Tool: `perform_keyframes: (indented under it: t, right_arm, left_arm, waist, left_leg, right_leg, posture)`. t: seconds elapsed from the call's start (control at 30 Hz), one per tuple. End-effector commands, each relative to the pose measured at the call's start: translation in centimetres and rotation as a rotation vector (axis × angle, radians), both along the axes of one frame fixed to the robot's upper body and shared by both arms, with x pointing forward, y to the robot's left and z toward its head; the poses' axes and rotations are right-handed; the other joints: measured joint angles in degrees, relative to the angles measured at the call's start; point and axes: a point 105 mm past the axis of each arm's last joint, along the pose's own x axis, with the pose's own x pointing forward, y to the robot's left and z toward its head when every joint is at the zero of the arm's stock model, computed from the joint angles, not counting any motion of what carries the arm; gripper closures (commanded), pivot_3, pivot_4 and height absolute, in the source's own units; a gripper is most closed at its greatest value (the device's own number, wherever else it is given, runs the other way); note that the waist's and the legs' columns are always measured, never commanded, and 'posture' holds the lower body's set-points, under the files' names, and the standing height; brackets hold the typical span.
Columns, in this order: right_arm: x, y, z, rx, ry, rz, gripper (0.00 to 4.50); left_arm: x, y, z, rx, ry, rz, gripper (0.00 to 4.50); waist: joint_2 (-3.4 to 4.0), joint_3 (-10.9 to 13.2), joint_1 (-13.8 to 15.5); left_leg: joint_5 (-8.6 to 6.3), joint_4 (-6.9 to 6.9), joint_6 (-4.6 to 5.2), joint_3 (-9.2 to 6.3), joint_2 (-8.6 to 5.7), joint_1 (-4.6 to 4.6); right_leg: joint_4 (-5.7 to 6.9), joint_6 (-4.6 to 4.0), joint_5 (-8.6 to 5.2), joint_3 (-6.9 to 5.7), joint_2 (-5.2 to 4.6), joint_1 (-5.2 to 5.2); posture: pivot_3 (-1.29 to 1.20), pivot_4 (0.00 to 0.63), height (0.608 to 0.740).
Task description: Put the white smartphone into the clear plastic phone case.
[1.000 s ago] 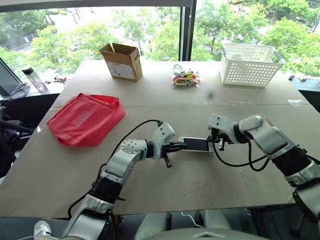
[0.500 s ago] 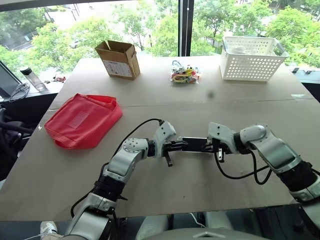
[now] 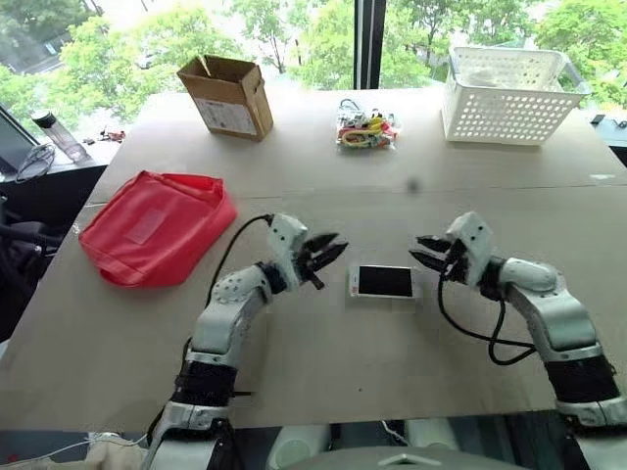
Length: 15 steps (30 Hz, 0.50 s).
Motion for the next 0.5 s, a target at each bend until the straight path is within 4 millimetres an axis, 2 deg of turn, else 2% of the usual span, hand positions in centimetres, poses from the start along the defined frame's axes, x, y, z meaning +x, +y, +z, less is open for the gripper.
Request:
perform_keyframes:
  t: [0.03,0.1,0.13,0.2,0.27,0.4,0.5]
  right_arm:
    - [-1.8,-2.3,1.8,0.010,-0.073,-0.054,1.35]
    - [-3.0,-4.0,1.9,-0.008,-0.081,-0.101,0.23]
    - [-3.9,-5.3,2.0,-0.022,-0.079,-0.134,0.00]
    - [-5.6,-7.2,2.0,-0.057,-0.076,-0.190,0.00]
    - [-6.8,-8.1,1.9,-0.069,-0.063,-0.221,0.00]
    - [-9.5,-8.5,1.0,-0.086,-0.012,-0.216,0.00]
    - [-10.1,-8.5,0.8,-0.084,0.002,-0.231,0.00]
  left_arm:
    - [-1.2,2.1,2.0,-0.030,-0.053,0.063,1.44]
    - [-2.2,3.1,2.3,-0.031,-0.049,0.091,0.31]
    - [-2.8,3.9,2.3,-0.031,-0.037,0.118,0.01]
    - [-4.4,5.1,2.1,-0.011,-0.012,0.152,0.01]
    - [-5.4,5.8,1.7,0.019,0.011,0.173,0.01]
    - [-7.4,7.5,1.1,0.057,0.059,0.207,0.01]
    - [-7.9,8.1,1.3,0.043,0.080,0.201,0.01]
  waist:
    - [0.03,0.1,-0.1]
    - [0.11,0.2,-0.1]
    - [0.16,0.3,0.0]
    - [0.19,0.5,0.1]
    - [0.17,0.6,0.1]
    - [0.18,0.8,0.1]
    - [0.15,0.9,0.0]
  left_leg:
    - [-0.01,-0.07,0.01,0.01,-0.03,0.00]
    - [-0.10,-0.35,0.16,0.04,-0.17,0.07]
    - [-0.11,-0.35,0.18,0.06,-0.20,0.13]
    - [-0.14,-0.35,0.23,0.06,-0.22,0.15]
    - [-0.16,-0.35,0.24,0.06,-0.19,0.21]
    - [-0.29,-0.31,0.48,0.08,-0.13,0.44]
    - [-0.29,-0.27,0.48,0.09,-0.05,0.68]
  right_leg:
    - [-0.08,0.00,0.00,0.05,-0.02,-0.01]
    - [-0.32,0.02,0.00,0.29,-0.04,-0.03]
    - [-0.29,0.02,0.00,0.36,-0.05,-0.02]
    - [-0.26,0.03,-0.01,0.41,-0.06,-0.01]
    - [-0.19,0.04,-0.03,0.39,-0.03,0.03]
    - [-0.17,0.13,-0.08,0.35,-0.01,0.28]
    - [-0.13,0.22,-0.21,0.25,0.01,0.52]
  posture:
    - [0.00,0.150,0.739]
    - [0.00,0.150,0.739]
    - [0.00,0.150,0.739]
    - [0.00,0.150,0.739]
    - [0.00,0.150,0.739]
    - [0.00,0.150,0.739]
    - [0.00,0.150,0.739]
